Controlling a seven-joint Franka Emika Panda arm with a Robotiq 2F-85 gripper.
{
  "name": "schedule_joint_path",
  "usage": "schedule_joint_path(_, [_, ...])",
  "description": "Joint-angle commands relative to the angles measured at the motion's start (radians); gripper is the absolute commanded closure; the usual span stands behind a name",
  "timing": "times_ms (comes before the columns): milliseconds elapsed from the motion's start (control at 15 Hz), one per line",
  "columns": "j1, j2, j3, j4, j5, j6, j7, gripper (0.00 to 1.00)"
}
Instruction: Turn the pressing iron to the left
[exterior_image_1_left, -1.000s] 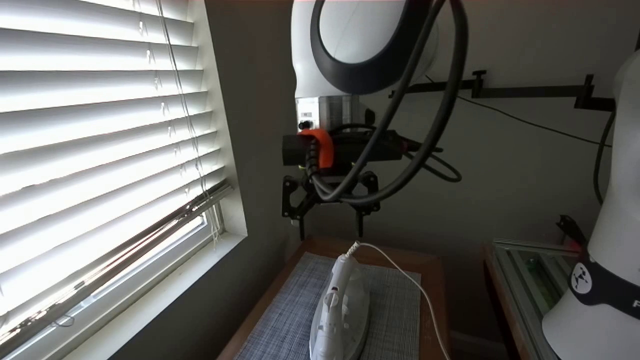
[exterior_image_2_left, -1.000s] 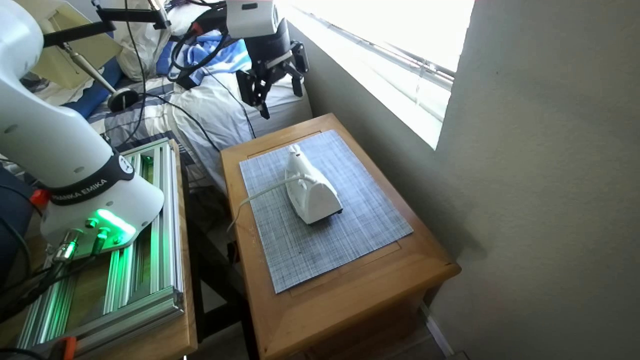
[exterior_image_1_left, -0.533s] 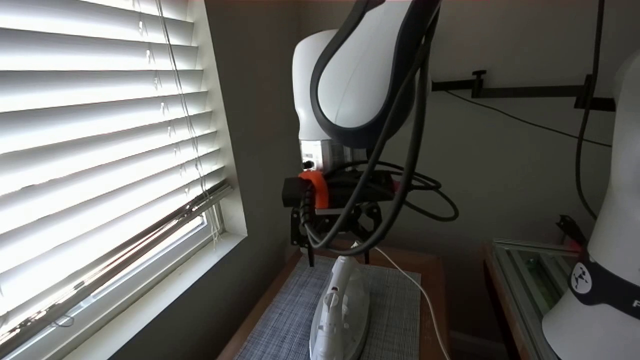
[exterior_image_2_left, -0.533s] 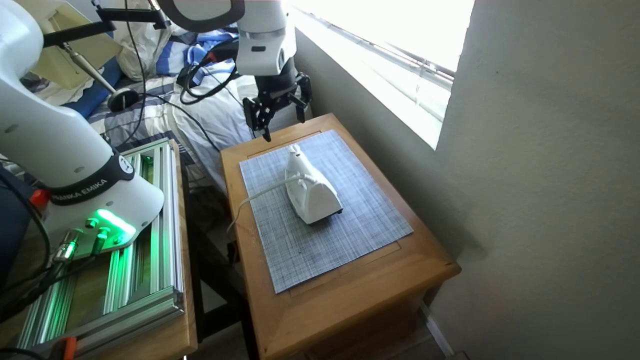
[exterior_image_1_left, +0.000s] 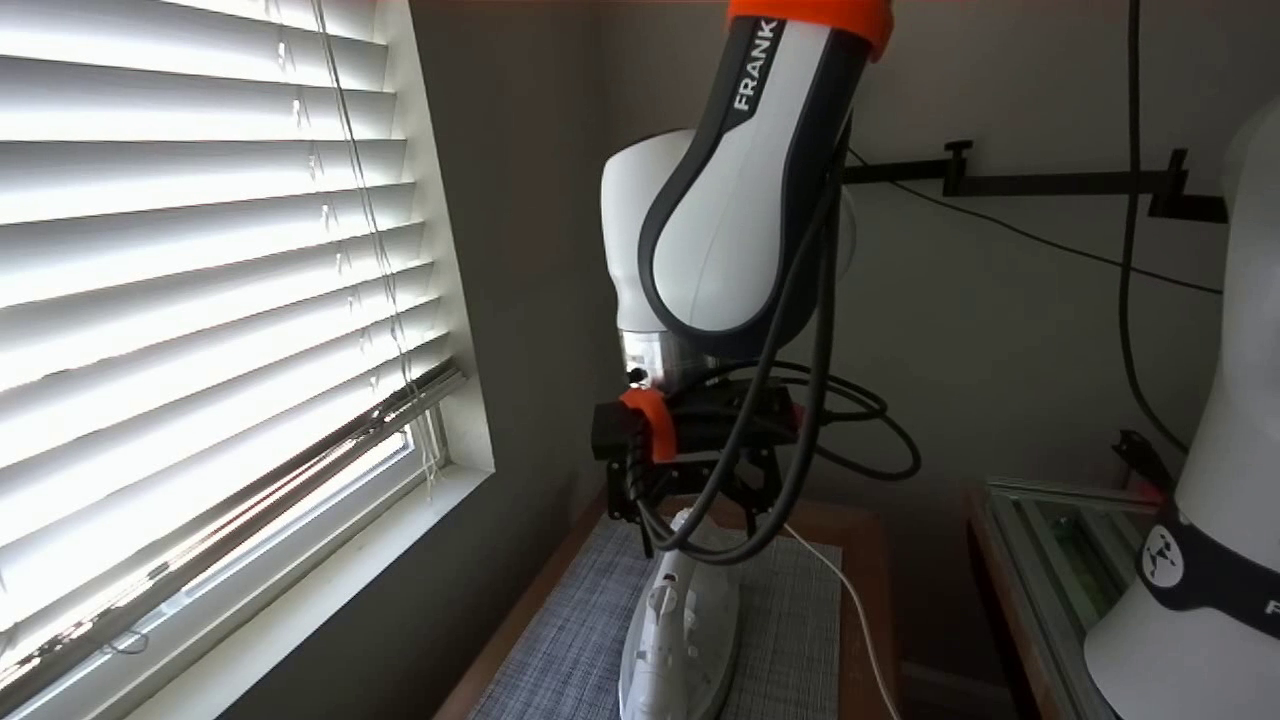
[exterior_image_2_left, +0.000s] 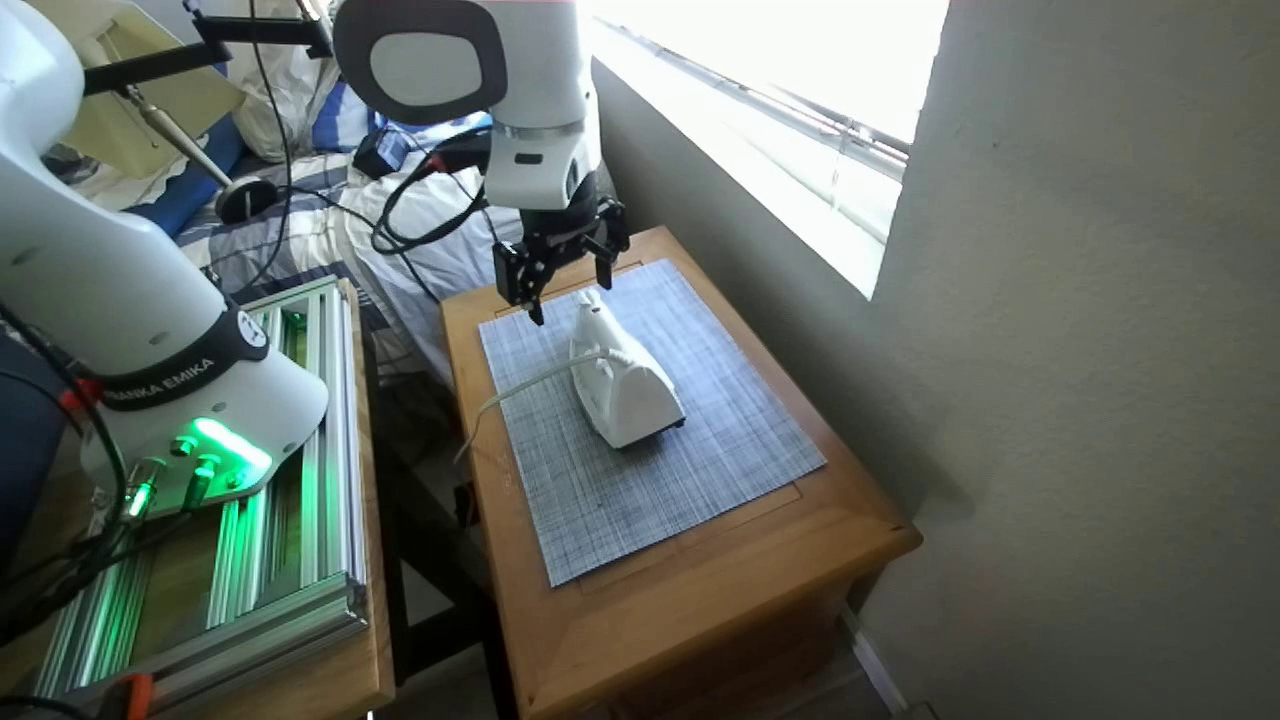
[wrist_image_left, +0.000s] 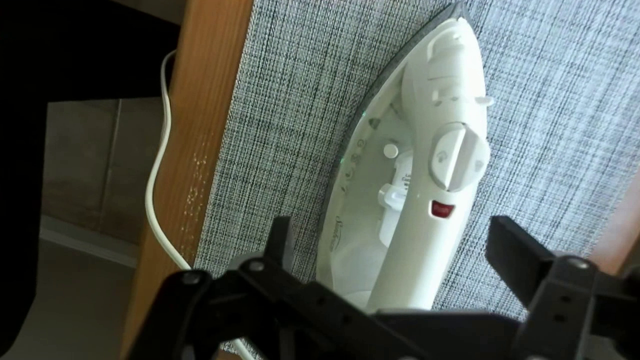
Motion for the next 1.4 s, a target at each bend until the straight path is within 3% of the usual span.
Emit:
schedule_joint_path(0, [0.043,0.065,-0.053,0.001,-0.030,0.084,0.044,0.00])
schedule_joint_path(467, [0.098,0.138,-0.096,0.002,0.020,0.186,0.017,0.00])
schedule_joint_path(733, [0.136,0.158,-0.139,0.003,0.019,0.242,0.027,0.20])
schedule_joint_path(800, [0.127,0.157,-0.126,0.003,0.050,0.255,0.009,0.06])
schedule_joint_path(1133, [0.139,0.165,-0.132,0.004,0.082,0.281,0.004,0.01])
schedule_joint_path(1267, [0.139,0.168,-0.128,0.004,0.091,0.282,0.001,0.27])
schedule_joint_path(1333, [0.142,0.170,-0.129,0.004,0.094,0.282,0.002,0.32])
